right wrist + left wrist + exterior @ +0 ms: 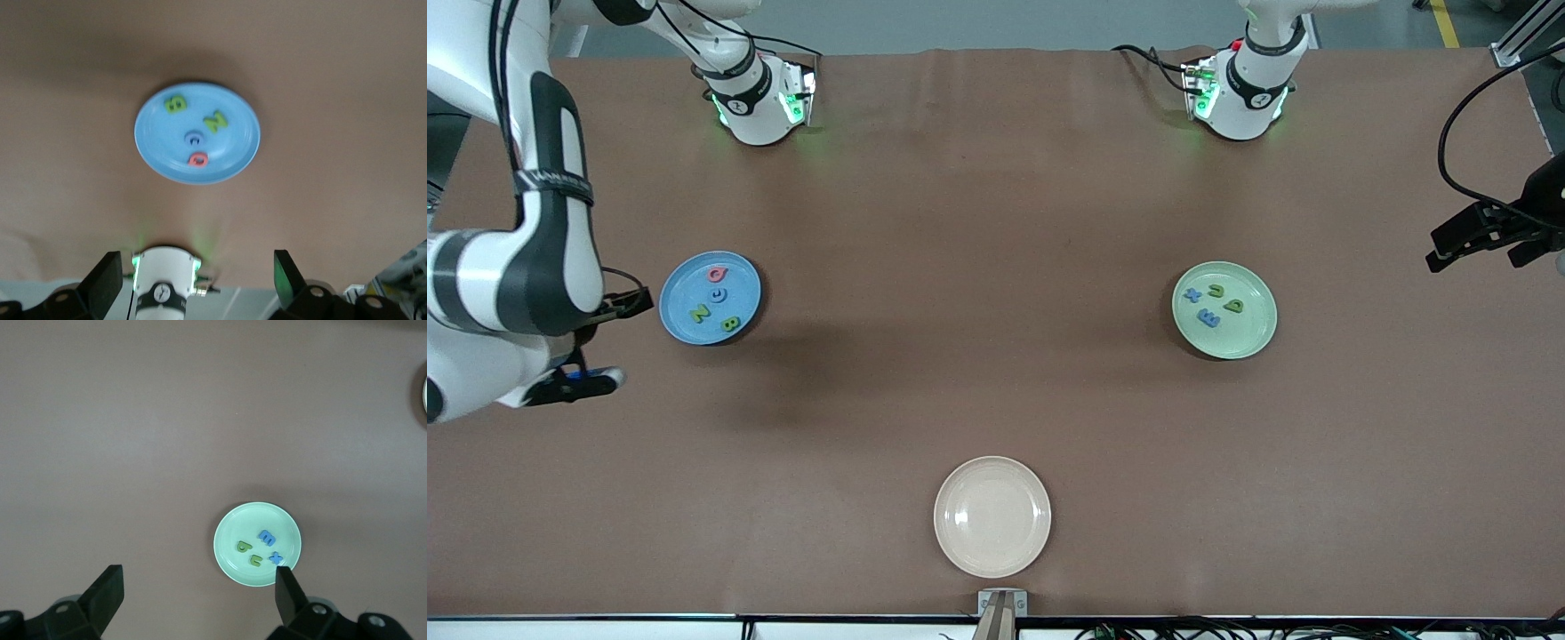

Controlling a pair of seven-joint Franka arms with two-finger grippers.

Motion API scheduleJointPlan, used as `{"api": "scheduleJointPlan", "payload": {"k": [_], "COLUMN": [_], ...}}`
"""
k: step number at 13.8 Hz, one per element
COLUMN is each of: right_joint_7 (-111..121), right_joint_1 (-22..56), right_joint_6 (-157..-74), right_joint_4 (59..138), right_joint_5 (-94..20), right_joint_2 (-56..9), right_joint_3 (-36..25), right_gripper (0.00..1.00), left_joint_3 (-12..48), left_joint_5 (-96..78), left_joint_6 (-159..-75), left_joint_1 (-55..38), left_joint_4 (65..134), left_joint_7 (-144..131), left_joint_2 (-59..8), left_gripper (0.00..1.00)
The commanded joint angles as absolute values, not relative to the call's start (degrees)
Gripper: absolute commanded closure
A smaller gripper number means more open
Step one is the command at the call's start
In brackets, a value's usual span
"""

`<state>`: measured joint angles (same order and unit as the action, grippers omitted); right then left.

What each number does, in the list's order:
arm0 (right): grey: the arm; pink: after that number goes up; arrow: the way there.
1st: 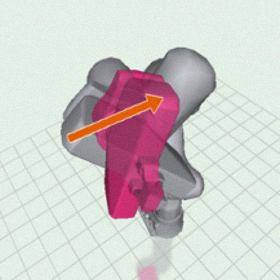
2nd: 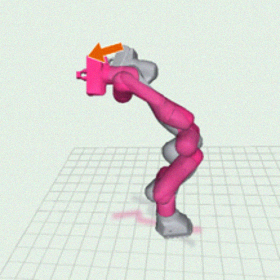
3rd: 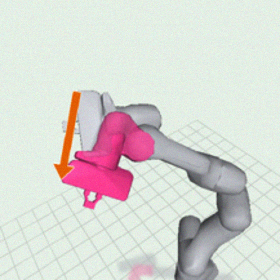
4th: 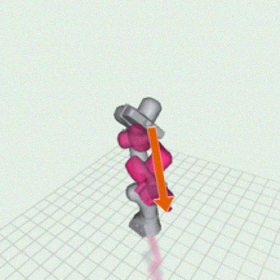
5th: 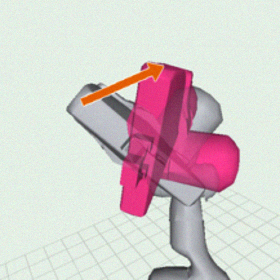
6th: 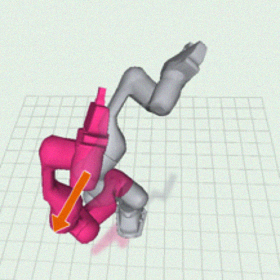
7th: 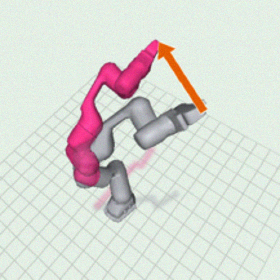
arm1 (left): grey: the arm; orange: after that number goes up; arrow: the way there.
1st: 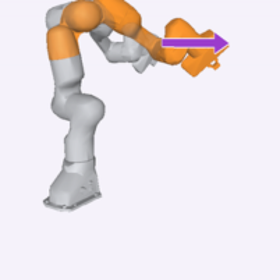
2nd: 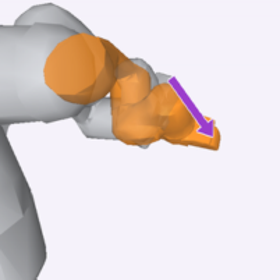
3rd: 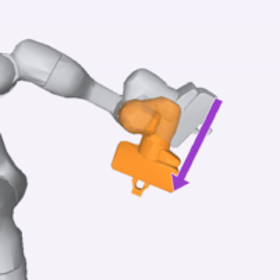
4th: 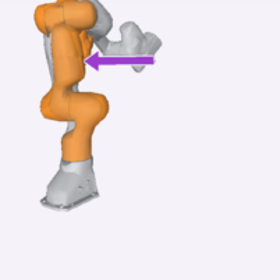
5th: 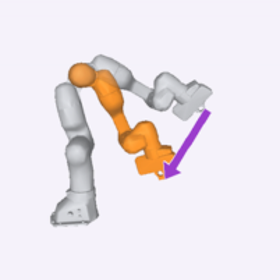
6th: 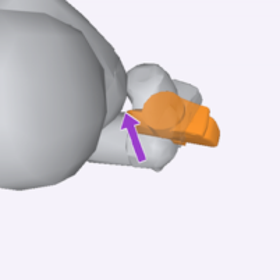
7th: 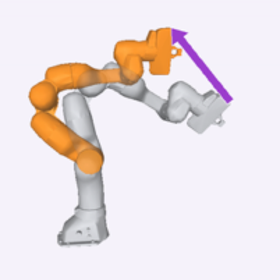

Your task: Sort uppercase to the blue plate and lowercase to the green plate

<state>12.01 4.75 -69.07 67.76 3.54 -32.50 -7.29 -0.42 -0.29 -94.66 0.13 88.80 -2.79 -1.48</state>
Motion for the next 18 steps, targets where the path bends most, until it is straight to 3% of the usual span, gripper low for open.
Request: {"api": "scheduleJointPlan", "payload": {"k": [1,6,14,18], "right_joint_7": [11.2,11.1,11.4,9.9], "right_joint_1": [4.0,2.5,-2.3,-0.9], "right_joint_6": [-74.2,-83.8,-83.1,-80.8], "right_joint_4": [65.6,66.0,65.7,65.7], "right_joint_5": [2.9,1.2,1.6,1.1], "right_joint_2": [-30.8,-24.3,-22.5,-21.5], "right_joint_3": [-6.8,-7.0,-7.0,-6.4], "right_gripper": [0.00,0.00,0.00,0.00], "left_joint_3": [-2.7,-5.4,-5.4,-5.2], "left_joint_5": [-1.2,-1.2,-1.2,-1.2], "left_joint_6": [-93.2,-93.2,-94.0,-94.0], "left_joint_1": [-2.1,-5.1,-4.4,-4.5], "left_joint_4": [89.2,92.5,93.7,92.8], "left_joint_7": [-1.7,-1.7,-1.7,-1.7], "left_joint_2": [-0.7,1.7,2.9,2.9], "left_gripper": [0.00,0.00,0.00,0.00]}}
